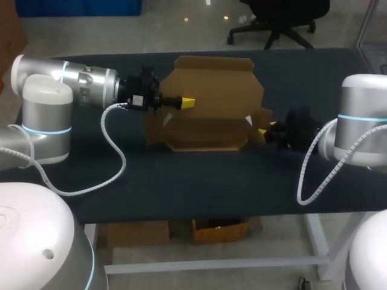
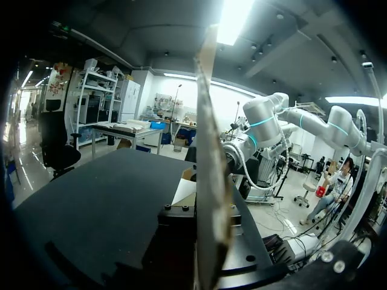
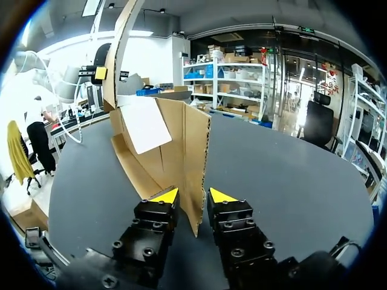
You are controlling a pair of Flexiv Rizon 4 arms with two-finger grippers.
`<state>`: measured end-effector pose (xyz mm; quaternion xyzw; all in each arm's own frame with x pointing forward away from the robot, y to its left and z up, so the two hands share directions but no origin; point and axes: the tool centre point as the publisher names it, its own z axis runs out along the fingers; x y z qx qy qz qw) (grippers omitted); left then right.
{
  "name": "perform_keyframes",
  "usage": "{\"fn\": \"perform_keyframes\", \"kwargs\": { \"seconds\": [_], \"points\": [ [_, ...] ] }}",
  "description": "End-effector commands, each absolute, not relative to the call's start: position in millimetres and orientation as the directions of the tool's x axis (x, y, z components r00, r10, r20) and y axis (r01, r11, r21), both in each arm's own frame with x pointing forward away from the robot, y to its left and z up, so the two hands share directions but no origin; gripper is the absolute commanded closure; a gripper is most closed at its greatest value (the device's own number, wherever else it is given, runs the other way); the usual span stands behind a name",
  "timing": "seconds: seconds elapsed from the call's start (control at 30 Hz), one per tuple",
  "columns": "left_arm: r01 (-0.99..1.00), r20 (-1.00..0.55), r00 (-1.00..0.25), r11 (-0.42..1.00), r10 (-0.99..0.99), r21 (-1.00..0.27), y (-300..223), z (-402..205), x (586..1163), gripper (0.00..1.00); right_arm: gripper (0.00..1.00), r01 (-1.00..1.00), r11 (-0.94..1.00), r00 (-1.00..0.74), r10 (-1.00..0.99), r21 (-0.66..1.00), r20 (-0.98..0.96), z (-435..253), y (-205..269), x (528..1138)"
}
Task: Assemble the packaging by folding the flat box into shape, placing the metal phone stand inside, and closing the box properly
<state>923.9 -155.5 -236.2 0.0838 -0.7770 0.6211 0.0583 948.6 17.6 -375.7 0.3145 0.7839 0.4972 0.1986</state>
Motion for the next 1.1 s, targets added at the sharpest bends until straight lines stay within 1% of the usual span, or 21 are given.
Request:
{"fn": "perform_keyframes", "kwargs": {
  "seconds": [0.03, 0.3, 0.5, 0.67, 1.1],
  "points": [
    [-0.201, 0.193, -0.979, 0.213, -0.060, -0.956, -155.5, -238.1, 923.2, 1.00, 0.76, 0.267, 0.284, -0.725, 0.688, 0.921, -0.002, -380.8, 17.6, 947.5],
    [-0.201, 0.193, -0.979, 0.213, -0.060, -0.956, -155.5, -238.1, 923.2, 1.00, 0.85, 0.256, 0.265, -0.731, 0.682, 0.930, 0.007, -382.0, 17.6, 948.0],
    [-0.201, 0.193, -0.979, 0.213, -0.060, -0.956, -155.5, -238.1, 923.2, 1.00, 0.95, 0.249, 0.253, -0.735, 0.678, 0.935, 0.012, -382.8, 18.1, 948.2],
    [-0.201, 0.193, -0.979, 0.213, -0.060, -0.956, -155.5, -238.1, 923.2, 1.00, 1.00, 0.239, 0.242, -0.735, 0.678, 0.941, 0.012, -383.1, 19.9, 947.6],
    [-0.201, 0.193, -0.979, 0.213, -0.060, -0.956, -155.5, -238.1, 923.2, 1.00, 1.00, 0.233, 0.220, -0.723, 0.691, 0.947, 0.017, -385.1, 25.2, 943.3]
  ]
}}
